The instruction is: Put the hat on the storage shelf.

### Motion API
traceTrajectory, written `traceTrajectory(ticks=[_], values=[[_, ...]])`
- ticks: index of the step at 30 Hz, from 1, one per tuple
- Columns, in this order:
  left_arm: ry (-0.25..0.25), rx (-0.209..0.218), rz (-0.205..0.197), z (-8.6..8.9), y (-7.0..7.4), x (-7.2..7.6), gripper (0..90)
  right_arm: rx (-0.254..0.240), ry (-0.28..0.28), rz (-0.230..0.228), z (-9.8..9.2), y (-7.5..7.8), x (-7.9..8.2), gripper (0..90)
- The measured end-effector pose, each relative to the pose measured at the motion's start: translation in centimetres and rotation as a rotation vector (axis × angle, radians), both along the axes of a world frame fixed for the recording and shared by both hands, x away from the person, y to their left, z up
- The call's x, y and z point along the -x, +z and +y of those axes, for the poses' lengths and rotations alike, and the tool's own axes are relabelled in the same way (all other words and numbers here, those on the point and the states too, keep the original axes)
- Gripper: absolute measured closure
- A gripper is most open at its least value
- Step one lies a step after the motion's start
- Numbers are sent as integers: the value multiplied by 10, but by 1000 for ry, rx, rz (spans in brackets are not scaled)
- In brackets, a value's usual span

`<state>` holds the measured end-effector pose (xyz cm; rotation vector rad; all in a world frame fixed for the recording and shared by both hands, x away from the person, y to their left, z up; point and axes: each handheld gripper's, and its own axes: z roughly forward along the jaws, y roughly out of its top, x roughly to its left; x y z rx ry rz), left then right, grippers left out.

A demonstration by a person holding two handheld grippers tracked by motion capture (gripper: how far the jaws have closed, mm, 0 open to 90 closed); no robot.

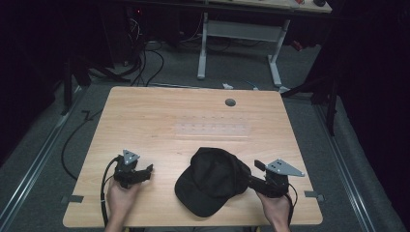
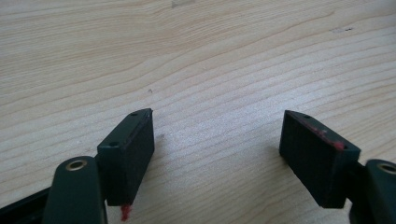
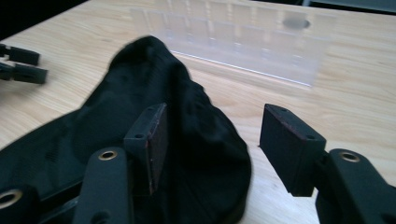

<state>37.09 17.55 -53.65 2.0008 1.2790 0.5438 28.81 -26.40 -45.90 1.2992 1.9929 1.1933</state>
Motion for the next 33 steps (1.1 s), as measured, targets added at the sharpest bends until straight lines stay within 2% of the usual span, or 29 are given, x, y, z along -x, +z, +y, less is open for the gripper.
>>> traceTrajectory(ticks=[3, 8, 13, 17, 21, 29, 33], values=[[0, 1, -1, 0, 0, 0, 268, -4, 24, -1, 7, 2, -4, 386], [-1, 2, 1, 0, 0, 0, 268, 12, 54, 30, 20, 0, -14, 358], [0, 1, -1, 0, 0, 0, 268, 29, 55, 75, 29, -7, -25, 354], [1, 1, -1, 0, 0, 0, 268, 24, 44, 90, 30, -12, -31, 379], [2, 2, -1, 0, 0, 0, 268, 21, 51, 99, 31, -13, -33, 443], [2, 2, -2, 0, 0, 0, 267, 38, 62, 115, 35, -16, -34, 669], [3, 1, -2, 0, 0, 0, 267, 31, 63, 133, 35, -16, -35, 741]])
